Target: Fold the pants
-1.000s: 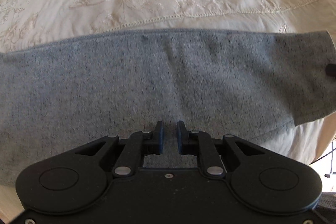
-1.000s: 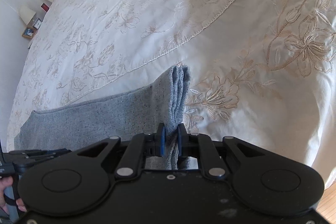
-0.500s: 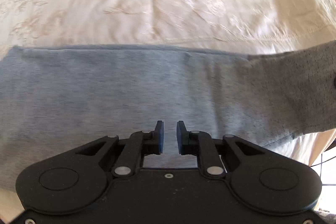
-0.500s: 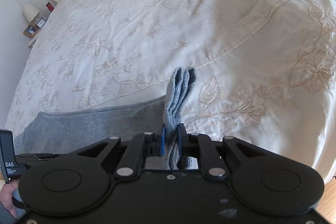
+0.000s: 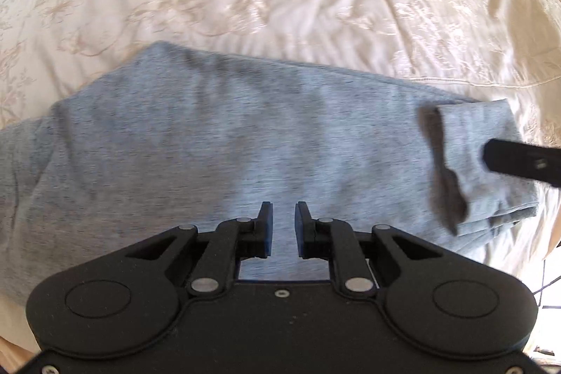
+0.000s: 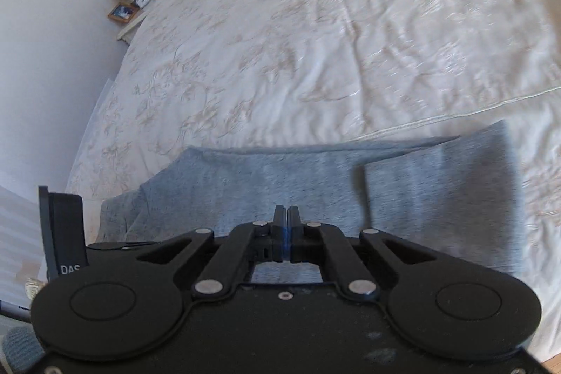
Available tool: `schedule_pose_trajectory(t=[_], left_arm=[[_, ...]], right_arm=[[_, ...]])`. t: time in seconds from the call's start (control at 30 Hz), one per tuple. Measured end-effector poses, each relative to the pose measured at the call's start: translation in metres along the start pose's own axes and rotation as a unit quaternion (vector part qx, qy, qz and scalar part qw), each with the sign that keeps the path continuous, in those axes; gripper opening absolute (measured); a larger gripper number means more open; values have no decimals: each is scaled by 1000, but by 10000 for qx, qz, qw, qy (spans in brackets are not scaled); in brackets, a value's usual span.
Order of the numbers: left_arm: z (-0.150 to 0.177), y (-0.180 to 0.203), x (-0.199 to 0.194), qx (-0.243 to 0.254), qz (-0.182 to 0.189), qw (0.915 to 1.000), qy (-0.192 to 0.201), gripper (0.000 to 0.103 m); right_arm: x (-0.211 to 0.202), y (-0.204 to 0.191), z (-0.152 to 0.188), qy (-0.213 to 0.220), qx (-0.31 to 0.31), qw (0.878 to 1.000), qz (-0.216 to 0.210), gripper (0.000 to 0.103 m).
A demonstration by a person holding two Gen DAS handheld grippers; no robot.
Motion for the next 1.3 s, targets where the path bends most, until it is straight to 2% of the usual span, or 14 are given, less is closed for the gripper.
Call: schedule_pose_trajectory(t=[0.1,0.23,0.33,0.43,0.53,0.63,0.7,0.77,0.97,1.17,1.23,1.27,1.3], left_arm=[[-1,-13,-1,61,64,10000,-44,22],[-10,-5,1,333,138,9993,-56,22],[-16,19,4,607,256,9978,-43,22],[-22,52,7,857,426,9954,-56,24],[-26,83,13,971,633,9932,-52,33],[-32,111,21,1030,904,9905,-118,35],[-35,127,30,1021,1044,9890,-217,45],[-38,140,40,969,1118,9885,-326,49],[-41,156,76,424,1262,9877,-825,51],[-43,163,88,-9,1477,9852,-870,70],[-45,168,89,-36,1487,9852,-849,70],[-45,170,89,-36,1473,9857,-824,61],[-45,173,87,-27,1423,9868,-775,39]], right_arm=[[32,-30,1,-171,3,9998,90,3],[34,-36,13,-124,125,9989,430,10],[22,-19,23,-26,284,9954,919,13],[2,17,36,132,450,9886,1432,13],[-16,51,42,174,662,9823,1743,13],[-32,82,46,209,872,9797,1793,13],[-38,98,47,217,909,9797,1771,13],[-43,110,46,211,874,9810,1718,13],[-42,133,32,117,582,9872,1477,13],[-42,150,17,24,291,9918,1245,13],[-43,155,14,3,238,9926,1187,13],[-43,158,13,-10,216,9930,1157,13],[-44,160,12,-23,199,9933,1137,13]])
Point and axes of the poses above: each gripper's, at about its wrist camera, not at the fingertips, and x roughly the way its jaws point, y to its right, z to its underside, the point moved 2 cm from there along x, roughly the way its jaws point, and after that the axes turned 13 degrees about -y, right-handed, at the moved point
